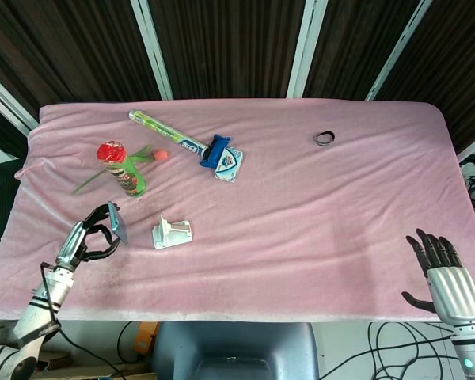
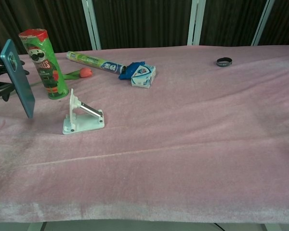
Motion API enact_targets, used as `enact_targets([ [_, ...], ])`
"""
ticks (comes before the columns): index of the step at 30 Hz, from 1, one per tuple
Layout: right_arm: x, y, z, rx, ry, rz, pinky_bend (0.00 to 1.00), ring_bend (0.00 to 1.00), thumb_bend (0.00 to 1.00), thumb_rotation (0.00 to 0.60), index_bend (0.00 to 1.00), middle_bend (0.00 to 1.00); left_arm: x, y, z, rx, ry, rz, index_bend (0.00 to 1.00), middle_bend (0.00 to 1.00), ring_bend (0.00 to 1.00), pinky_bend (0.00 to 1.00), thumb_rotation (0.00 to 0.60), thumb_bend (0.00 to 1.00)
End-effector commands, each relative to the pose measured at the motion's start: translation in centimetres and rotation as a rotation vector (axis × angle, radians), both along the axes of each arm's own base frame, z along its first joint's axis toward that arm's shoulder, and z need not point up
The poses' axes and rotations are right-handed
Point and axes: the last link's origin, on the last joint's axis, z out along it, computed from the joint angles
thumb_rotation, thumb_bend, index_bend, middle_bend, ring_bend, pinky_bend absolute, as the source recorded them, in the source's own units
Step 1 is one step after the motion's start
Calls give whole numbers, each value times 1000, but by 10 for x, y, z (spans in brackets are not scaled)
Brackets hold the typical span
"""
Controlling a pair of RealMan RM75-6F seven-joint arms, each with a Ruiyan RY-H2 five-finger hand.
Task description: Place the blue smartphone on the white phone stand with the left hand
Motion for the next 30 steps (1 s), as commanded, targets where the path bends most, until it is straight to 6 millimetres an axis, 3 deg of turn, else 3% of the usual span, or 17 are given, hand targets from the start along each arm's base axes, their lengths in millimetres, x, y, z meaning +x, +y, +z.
enact_targets([
  [1,-1,-1,1,1,-2,-3,0,0,152,600,0,0,20,10,-21,-15,-11,31,781,948,585,154,600,436],
  [14,-1,-1,3,-2,-3,-4,0,0,152,600,0,0,55,13,-46,-93,-60,15,779,948,585,154,600,437],
  [30,-2,-1,6,-42,13,-8,0,0,152,600,0,0,62,20,-72,-79,-37,-2,773,943,580,154,600,435],
])
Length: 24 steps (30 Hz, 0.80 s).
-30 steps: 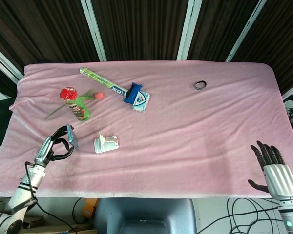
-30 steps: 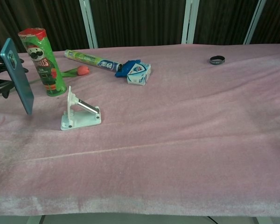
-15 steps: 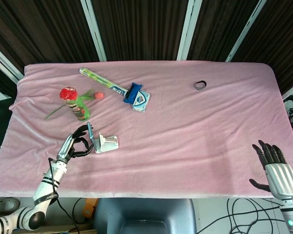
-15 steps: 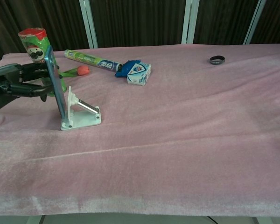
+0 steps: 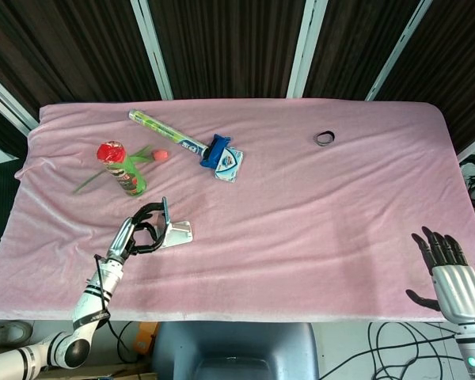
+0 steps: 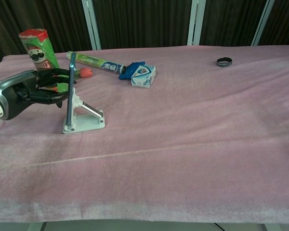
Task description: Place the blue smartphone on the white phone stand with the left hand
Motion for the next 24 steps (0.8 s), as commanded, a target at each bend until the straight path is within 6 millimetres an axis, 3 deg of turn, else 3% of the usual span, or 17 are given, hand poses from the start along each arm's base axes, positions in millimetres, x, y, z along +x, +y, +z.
enact_targets([
  [1,0,1,0,-15,2,-3,0,0,152,600,0,0,-1,1,-2,2,5,-2,773,943,580,153,600,435],
  [16,-1,2,1,-16,3,0,0,0,152,600,0,0,-14,1,-12,-5,14,26,758,918,570,149,600,435],
  [20,0,1,1,-15,2,1,0,0,152,600,0,0,-15,0,-13,-18,14,7,691,773,486,124,600,425],
  [24,0,2,1,-12,1,1,0,0,152,600,0,0,-15,-2,-14,-18,22,-26,460,495,287,83,600,410],
])
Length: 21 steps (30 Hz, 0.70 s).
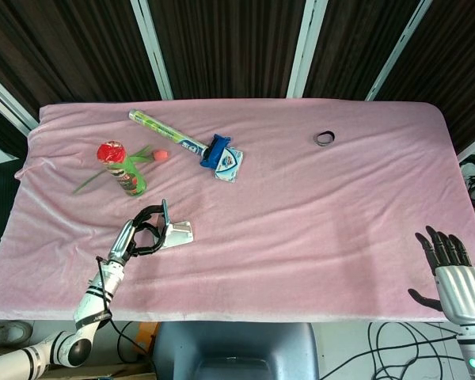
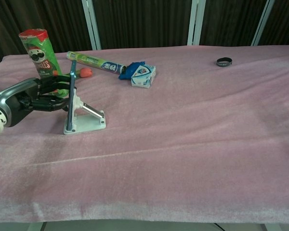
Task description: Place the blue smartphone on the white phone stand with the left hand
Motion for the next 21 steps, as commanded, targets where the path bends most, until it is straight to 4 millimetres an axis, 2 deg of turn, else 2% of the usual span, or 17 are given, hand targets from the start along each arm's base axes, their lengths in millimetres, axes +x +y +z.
enact_targets([
  [1,0,0,0,3,-1,0,0,0,152,600,0,0,-1,-1,0,-4,4,-18,390,402,228,74,600,406],
  [2,0,0,0,6,-1,0,0,0,152,600,0,0,-1,-2,0,-6,3,-24,347,322,179,64,600,403],
  [3,0,0,0,13,-1,-1,0,0,152,600,0,0,-2,-2,0,-6,1,-30,277,173,90,46,600,395],
  [4,0,1,-1,18,-1,-2,0,0,152,600,0,0,-2,-2,0,-2,1,-33,224,69,33,30,600,386],
  [5,0,0,-1,21,1,-3,0,0,152,600,0,0,-2,-2,0,-1,-3,-36,180,20,6,19,600,380],
  [7,0,0,-1,24,2,-3,0,0,152,600,0,0,-3,-4,1,-5,-7,-43,85,0,0,5,600,360],
  [10,0,0,-1,26,1,-3,0,0,152,600,0,0,-3,-4,2,-5,0,-56,9,0,0,0,600,343],
  [17,1,1,-2,32,1,-2,0,0,152,600,0,0,-4,-10,11,11,27,-99,0,0,0,0,600,328],
  [18,1,1,-2,32,1,-1,0,0,152,600,0,0,-6,-12,15,21,44,-115,0,0,0,0,600,328],
  [21,1,3,1,25,0,1,0,0,152,600,0,0,-29,-23,51,166,277,-236,0,0,0,0,600,326],
])
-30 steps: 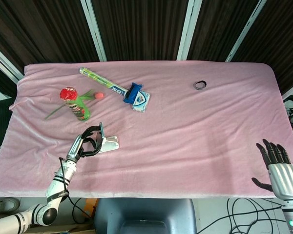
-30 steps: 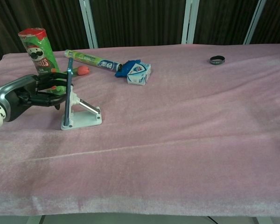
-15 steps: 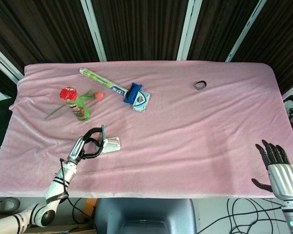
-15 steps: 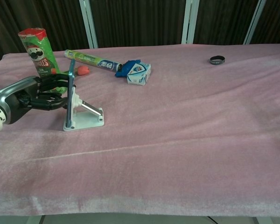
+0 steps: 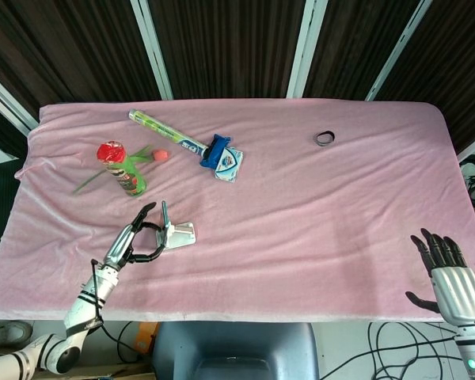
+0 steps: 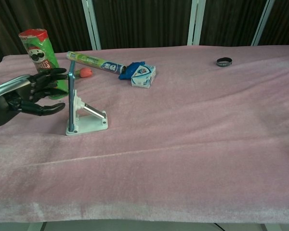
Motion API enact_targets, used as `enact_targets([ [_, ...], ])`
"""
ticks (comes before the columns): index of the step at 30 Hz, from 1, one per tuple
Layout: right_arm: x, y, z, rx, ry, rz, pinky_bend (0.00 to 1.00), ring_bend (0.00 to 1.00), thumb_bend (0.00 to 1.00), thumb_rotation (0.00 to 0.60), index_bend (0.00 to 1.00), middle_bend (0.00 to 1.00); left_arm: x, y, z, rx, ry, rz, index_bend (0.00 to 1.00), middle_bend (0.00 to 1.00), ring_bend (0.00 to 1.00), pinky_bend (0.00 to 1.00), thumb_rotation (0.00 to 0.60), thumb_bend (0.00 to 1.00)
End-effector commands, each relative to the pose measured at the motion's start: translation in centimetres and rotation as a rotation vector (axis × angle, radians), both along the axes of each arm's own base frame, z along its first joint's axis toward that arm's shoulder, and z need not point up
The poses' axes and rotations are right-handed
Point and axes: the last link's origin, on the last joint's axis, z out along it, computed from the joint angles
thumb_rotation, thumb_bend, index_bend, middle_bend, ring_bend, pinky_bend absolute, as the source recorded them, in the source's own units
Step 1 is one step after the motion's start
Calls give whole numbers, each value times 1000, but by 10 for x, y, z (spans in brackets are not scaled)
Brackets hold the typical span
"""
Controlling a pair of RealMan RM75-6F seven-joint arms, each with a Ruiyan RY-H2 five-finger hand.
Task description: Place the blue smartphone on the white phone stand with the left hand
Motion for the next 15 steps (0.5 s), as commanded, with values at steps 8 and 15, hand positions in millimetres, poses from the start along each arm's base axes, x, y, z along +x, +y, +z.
enact_targets([
  [8,-3,-1,-1,-1,19,-24,0,0,153,600,0,0,-101,-95,121,429,926,137,0,0,0,0,600,332],
  [15,-1,-1,-4,6,20,-19,0,0,152,600,0,0,-94,-108,118,459,954,103,0,0,0,0,600,339],
])
